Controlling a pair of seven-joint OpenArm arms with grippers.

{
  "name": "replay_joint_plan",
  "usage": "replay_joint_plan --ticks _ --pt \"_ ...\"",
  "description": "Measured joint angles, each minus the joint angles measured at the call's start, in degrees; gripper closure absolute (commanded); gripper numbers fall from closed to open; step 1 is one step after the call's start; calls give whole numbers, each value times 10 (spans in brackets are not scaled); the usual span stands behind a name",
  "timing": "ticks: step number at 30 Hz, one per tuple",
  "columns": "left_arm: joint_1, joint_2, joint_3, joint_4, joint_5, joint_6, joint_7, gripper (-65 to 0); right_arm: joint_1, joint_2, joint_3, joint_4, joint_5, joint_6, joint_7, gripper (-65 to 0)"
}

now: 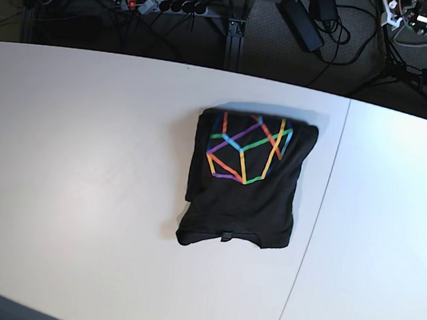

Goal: Fold the T-shirt properly

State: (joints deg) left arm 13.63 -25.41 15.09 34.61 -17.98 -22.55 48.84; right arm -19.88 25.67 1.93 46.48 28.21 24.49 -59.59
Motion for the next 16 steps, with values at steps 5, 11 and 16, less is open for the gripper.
replay_joint_plan --ticks 5,11,16 --pt "-126 59 99 -113 -4 5 -27 0 70 -38 1 -91 2 -5 -16 0" --pt "-170 119 143 -144 -40 5 -29 0 84 -93 1 -115 0 -5 -24 0" --pt "-166 139 143 -144 -40 5 -48 0 83 -110 1 -116 -2 -5 -28 0"
